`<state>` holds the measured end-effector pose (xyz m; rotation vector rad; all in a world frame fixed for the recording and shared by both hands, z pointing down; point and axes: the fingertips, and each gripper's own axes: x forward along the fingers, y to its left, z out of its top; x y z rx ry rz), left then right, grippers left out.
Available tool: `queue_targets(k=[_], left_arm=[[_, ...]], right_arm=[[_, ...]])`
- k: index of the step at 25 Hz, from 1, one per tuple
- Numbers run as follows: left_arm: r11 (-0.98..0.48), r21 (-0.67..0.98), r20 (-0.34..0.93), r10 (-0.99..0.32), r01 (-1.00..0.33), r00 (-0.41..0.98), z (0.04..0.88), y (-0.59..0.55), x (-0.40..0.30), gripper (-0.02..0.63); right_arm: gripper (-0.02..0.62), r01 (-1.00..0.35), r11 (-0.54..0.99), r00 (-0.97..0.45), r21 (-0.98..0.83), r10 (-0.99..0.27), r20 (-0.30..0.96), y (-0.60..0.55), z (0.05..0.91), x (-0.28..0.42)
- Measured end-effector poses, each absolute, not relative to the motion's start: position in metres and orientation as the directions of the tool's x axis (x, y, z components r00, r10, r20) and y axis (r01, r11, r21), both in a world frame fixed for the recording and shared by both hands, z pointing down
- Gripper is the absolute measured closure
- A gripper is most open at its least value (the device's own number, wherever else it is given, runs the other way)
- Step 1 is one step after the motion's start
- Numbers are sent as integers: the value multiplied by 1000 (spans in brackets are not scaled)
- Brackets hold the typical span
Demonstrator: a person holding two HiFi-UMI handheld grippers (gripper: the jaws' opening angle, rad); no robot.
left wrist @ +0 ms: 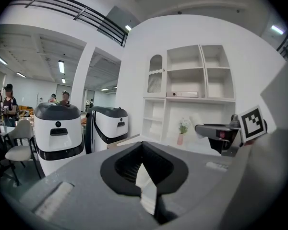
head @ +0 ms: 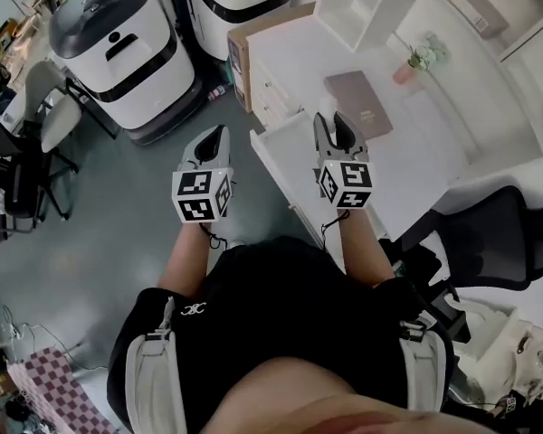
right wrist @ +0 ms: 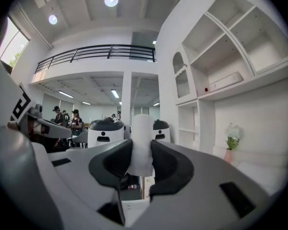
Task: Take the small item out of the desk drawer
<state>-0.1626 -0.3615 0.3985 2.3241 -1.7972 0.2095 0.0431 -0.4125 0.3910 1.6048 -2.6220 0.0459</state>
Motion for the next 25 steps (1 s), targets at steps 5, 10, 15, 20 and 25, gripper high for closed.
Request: queue_targets(k=[5, 10, 15, 20, 25], left_arm=[[-302, 57, 207, -929, -952, 307, 386, -369, -136, 592], [-335, 57, 196, -920, -940, 340, 383, -374, -120, 592], [-344, 57, 199, -916, -937, 348, 384, -374, -116, 592], [-342, 53, 204, -916, -938, 345, 384, -371, -118, 592], [-343, 49, 213, -914, -938, 345, 386, -370, -119, 592]], right_arm=[[482, -904, 427, -427, -4, -904, 19, -395, 371, 65], [482, -913, 408, -408, -22, -913, 7, -393, 366, 77], [482, -912, 408, -409, -41, -913, 8, -391, 368, 80], [482, -909, 414, -415, -55, -910, 9, -389, 369, 79], [482, -906, 418, -420, -68, -908, 6, -388, 370, 79]])
